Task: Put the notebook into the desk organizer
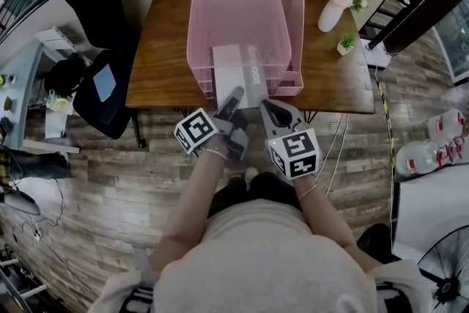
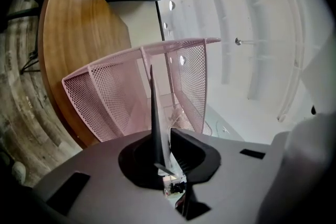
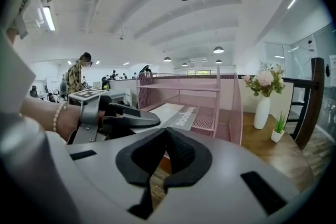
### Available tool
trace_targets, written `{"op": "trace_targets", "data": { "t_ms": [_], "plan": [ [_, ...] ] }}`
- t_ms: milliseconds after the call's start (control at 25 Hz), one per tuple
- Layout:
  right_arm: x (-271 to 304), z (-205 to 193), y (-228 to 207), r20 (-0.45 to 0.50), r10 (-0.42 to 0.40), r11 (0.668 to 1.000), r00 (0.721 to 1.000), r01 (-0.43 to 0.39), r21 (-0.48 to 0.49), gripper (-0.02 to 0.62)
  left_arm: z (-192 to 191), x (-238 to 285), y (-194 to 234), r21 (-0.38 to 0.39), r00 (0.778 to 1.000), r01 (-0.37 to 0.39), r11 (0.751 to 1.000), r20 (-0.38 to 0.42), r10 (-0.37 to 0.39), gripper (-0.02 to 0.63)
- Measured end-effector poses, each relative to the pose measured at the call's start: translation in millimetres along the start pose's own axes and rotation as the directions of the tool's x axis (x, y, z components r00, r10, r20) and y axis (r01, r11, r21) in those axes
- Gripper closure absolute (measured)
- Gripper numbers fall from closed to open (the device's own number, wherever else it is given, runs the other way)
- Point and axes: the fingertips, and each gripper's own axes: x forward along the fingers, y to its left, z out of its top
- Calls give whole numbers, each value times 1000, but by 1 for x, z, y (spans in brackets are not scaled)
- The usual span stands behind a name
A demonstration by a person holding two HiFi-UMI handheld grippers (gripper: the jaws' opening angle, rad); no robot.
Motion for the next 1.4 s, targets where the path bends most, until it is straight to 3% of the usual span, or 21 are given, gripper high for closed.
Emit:
{"op": "trace_targets", "data": {
  "t_ms": [200, 440, 640, 800, 1080, 1400],
  "plan": [
    [2, 1, -3, 1, 9, 1000, 1000, -9, -3, 586, 2, 6, 0, 46, 999, -12, 999, -32, 13, 536],
    [1, 0, -2, 1, 24, 1000, 1000, -24, -9, 586, -1, 4, -1, 75, 998, -41, 996, -38, 44, 361],
    [-1, -4, 3, -2, 22, 1000, 1000, -22, -5, 586, -7, -6, -5, 98, 998, -33, 995, -56, 39, 334],
    [-5, -5, 6, 3, 18, 1000, 1000, -18, 1, 586, -16, -15, -12, 133, 998, -7, 991, -69, 16, 372],
    [-10, -7, 14, 12, 15, 1000, 1000, -15, 15, 586, -25, -30, -18, 112, 997, 37, 993, -75, -29, 446],
    [-13, -6, 16, 21, 2, 1000, 1000, -3, 23, 586, -35, -41, -13, 100, 996, 29, 995, -86, -20, 536]
  ]
}}
